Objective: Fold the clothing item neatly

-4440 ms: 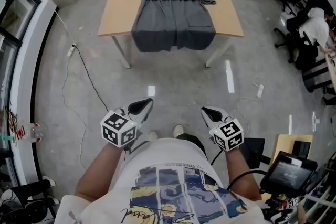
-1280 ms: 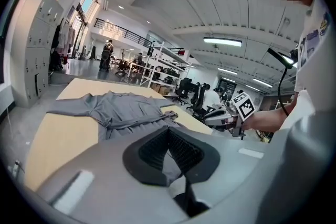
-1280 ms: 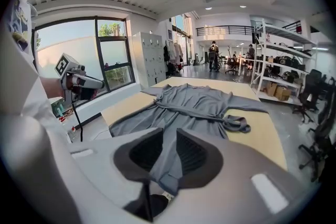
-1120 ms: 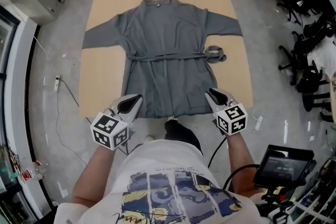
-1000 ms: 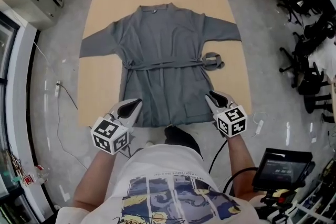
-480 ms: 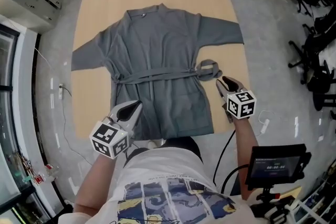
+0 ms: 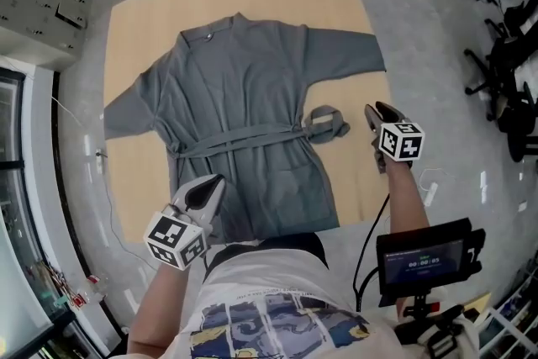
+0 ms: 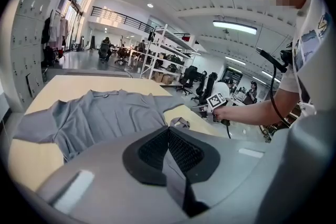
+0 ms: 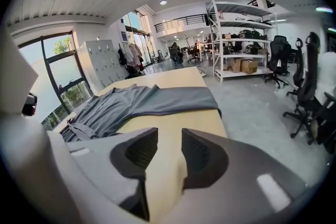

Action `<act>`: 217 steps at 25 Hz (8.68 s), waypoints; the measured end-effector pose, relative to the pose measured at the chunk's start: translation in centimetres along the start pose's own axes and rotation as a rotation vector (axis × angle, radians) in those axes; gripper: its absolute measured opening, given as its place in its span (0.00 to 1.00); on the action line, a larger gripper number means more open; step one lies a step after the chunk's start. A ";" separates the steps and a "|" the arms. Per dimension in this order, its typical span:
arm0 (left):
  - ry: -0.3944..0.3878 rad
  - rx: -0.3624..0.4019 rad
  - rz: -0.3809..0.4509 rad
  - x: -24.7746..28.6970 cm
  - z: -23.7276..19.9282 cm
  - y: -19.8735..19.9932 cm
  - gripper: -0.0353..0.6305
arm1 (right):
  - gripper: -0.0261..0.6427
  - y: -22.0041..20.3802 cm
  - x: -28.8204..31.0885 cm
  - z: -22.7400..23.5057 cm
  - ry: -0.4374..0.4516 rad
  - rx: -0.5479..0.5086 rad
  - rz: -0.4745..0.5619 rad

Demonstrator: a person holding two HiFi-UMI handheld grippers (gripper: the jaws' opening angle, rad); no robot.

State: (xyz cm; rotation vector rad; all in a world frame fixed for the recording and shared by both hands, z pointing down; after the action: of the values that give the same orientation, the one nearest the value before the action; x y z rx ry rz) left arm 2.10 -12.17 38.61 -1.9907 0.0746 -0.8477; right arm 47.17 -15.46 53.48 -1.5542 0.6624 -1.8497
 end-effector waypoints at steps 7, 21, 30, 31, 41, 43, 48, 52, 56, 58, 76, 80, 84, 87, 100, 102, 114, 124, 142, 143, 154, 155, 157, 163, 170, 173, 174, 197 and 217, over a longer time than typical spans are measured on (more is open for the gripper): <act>0.003 -0.022 -0.032 1.6 -0.4 0.1 0.06 | 0.23 1.3 3.1 5.8 -0.078 0.055 -0.011; 0.039 -0.075 -0.075 2.5 -0.8 -1.1 0.06 | 0.28 6.0 8.5 11.6 -0.060 0.189 0.008; 0.036 -0.112 -0.102 2.9 -1.0 -2.4 0.06 | 0.29 4.9 11.0 13.6 -0.002 0.379 -0.039; 0.038 -0.118 -0.103 2.8 -1.1 -2.5 0.06 | 0.29 4.8 11.1 13.6 0.011 0.397 -0.038; 0.058 -0.140 -0.100 2.1 -1.7 -3.4 0.06 | 0.25 5.3 11.5 13.0 0.030 0.366 -0.048; 0.058 -0.137 -0.099 2.0 -1.6 -3.5 0.06 | 0.19 5.6 11.2 13.1 -0.017 0.320 -0.051; 0.060 -0.140 -0.090 1.5 -1.4 -3.8 0.06 | 0.08 6.0 10.5 12.7 -0.119 0.230 -0.051; 0.073 -0.140 -0.075 0.9 -1.7 -3.7 0.06 | 0.07 6.3 10.1 12.2 -0.132 0.240 -0.020; 0.080 -0.141 -0.061 0.2 -1.9 -4.0 0.06 | 0.07 7.3 9.5 11.3 -0.126 0.242 0.014; 0.081 -0.143 -0.052 -0.1 -1.9 -4.1 0.06 | 0.07 8.0 8.9 10.8 -0.118 0.242 0.033; 0.068 -0.155 0.037 -3.7 -3.2 -5.1 0.06 | 0.07 14.8 8.2 -0.9 0.041 0.221 0.140; 0.080 -0.172 0.053 -5.3 -3.7 -5.9 0.06 | 0.07 15.4 8.7 -4.2 0.085 0.223 0.145; 0.100 -0.188 0.061 -7.3 -4.3 -7.0 0.06 | 0.07 15.8 9.3 -8.0 0.125 0.196 0.140; 0.118 -0.195 0.071 -8.7 -4.7 -7.6 0.06 | 0.07 15.9 10.1 -10.6 0.147 0.179 0.130; 0.176 -0.179 0.093 -14.6 -6.0 -10.1 0.06 | 0.07 15.7 13.1 -23.0 0.266 0.098 0.096; 0.182 -0.173 0.095 -15.3 -6.0 -10.4 0.06 | 0.07 15.5 13.6 -24.9 0.287 0.085 0.087; 0.199 -0.196 0.100 -18.8 -6.3 -12.6 0.06 | 0.07 13.7 15.9 -35.9 0.397 0.011 0.038; 0.220 -0.232 0.115 -21.3 -7.4 -13.9 0.06 | 0.07 11.4 18.0 -41.6 0.426 -0.060 -0.015; 0.201 -0.222 0.122 -22.9 -8.9 -14.7 0.06 | 0.16 6.5 19.6 -43.8 0.421 -0.196 -0.154; 0.196 -0.217 0.125 -22.9 -9.0 -14.6 0.06 | 0.16 6.5 19.2 -43.9 0.423 -0.204 -0.152; 0.100 -0.136 0.146 -22.4 -9.4 -13.5 0.06 | 0.16 6.5 12.0 -44.0 0.403 -0.248 -0.079; 0.090 -0.125 0.148 -22.6 -9.3 -13.3 0.06 | 0.16 6.4 10.9 -44.2 0.398 -0.248 -0.070; 0.072 -0.101 0.155 -23.4 -9.0 -13.0 0.06 | 0.16 6.1 8.3 -44.5 0.392 -0.245 -0.052; 0.021 -0.051 0.169 -23.8 -8.0 -12.5 0.06 | 0.16 4.8 2.3 -44.4 0.384 -0.243 -0.009; -0.022 -0.060 0.162 -21.5 -9.5 -13.8 0.06 | 0.16 1.0 -1.7 -43.2 0.371 -0.239 0.008; -0.039 -0.047 0.146 -21.4 -9.2 -14.1 0.06 | 0.16 -0.5 -4.5 -43.6 0.375 -0.255 0.015; -0.039 -0.040 0.143 -21.8 -8.8 -14.1 0.06 | 0.16 -1.0 -5.9 -44.0 0.380 -0.263 0.020; 0.253 -0.157 0.223 -22.5 -12.1 -13.1 0.10 | 0.16 -6.9 -15.4 -42.0 0.492 -0.379 0.018; 0.353 -0.345 0.144 -20.8 -42.0 -13.9 0.28 | 0.16 -3.5 -5.7 -50.5 0.406 -0.317 -0.054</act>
State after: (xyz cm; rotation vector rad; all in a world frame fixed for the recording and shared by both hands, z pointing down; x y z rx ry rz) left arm -42.32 -27.79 51.86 -2.0955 0.5956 -1.1426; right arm -2.41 -9.78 43.12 -1.3998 1.1538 -2.2097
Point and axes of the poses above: the fingertips, and each gripper's own axes: x forward along the fingers, z to its right, y out of its top, the point moved 5 cm from there along -x, backward along the fingers, and after that the axes turned 3 degrees about -y, right-handed, at the moved point
